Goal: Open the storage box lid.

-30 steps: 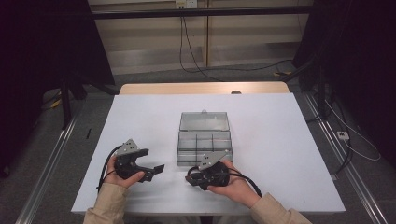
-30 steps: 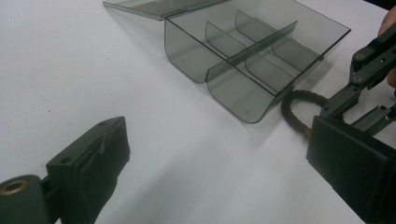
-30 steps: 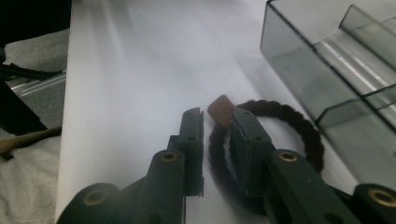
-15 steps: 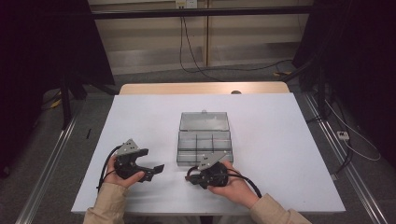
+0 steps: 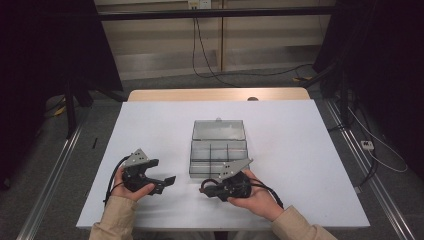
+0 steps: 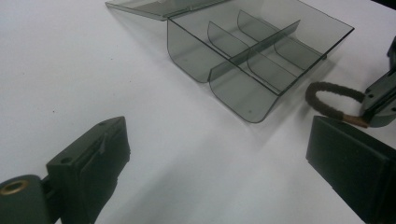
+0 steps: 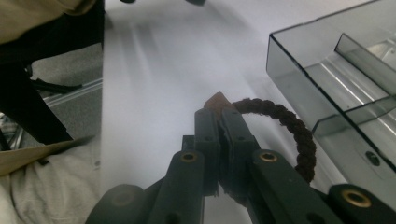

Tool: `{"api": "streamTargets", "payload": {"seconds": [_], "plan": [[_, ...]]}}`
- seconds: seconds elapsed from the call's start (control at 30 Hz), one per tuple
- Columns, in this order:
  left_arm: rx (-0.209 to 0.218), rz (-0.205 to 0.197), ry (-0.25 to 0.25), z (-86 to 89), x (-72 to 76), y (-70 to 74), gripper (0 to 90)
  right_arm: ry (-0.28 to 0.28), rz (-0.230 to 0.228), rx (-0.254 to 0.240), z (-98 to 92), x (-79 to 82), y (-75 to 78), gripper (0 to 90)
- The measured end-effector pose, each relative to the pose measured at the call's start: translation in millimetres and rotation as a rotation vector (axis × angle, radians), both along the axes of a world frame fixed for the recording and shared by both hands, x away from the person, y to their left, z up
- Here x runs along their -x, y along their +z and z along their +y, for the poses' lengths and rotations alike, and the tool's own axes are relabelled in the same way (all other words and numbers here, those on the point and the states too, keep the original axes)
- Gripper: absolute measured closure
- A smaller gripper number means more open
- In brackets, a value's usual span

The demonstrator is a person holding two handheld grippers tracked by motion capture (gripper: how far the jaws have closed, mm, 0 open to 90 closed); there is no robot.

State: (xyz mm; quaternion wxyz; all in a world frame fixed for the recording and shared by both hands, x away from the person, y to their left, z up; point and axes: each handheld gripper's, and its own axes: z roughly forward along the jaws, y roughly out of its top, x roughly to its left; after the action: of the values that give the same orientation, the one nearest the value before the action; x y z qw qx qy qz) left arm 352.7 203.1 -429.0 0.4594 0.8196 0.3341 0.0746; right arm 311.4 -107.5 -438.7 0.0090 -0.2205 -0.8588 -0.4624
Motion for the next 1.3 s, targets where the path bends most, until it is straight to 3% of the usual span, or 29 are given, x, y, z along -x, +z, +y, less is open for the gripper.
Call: {"api": "streamTargets", "payload": {"seconds": [0.27, 0.63, 0.9, 1.3], "plan": [[-0.001, -0.001, 0.001, 0.3, 0.1, 0.4, 5.9, 0.021, -0.011, -0.036, -2.7, 6.0, 13.3, 86.4], [-0.002, -0.003, 0.002, 0.5, 0.1, 0.8, 6.0, 0.009, -0.034, -0.063, -10.5, 5.7, 27.2, 86.4], [0.001, -0.003, -0.001, 0.5, -0.1, 0.8, 6.0, -0.031, -0.048, -0.082, -23.0, -1.3, 36.5, 86.4], [-0.003, -0.003, -0.001, 0.4, 0.1, 0.9, 6.0, -0.098, -0.057, -0.088, -38.3, -12.2, 38.6, 86.4]]}}
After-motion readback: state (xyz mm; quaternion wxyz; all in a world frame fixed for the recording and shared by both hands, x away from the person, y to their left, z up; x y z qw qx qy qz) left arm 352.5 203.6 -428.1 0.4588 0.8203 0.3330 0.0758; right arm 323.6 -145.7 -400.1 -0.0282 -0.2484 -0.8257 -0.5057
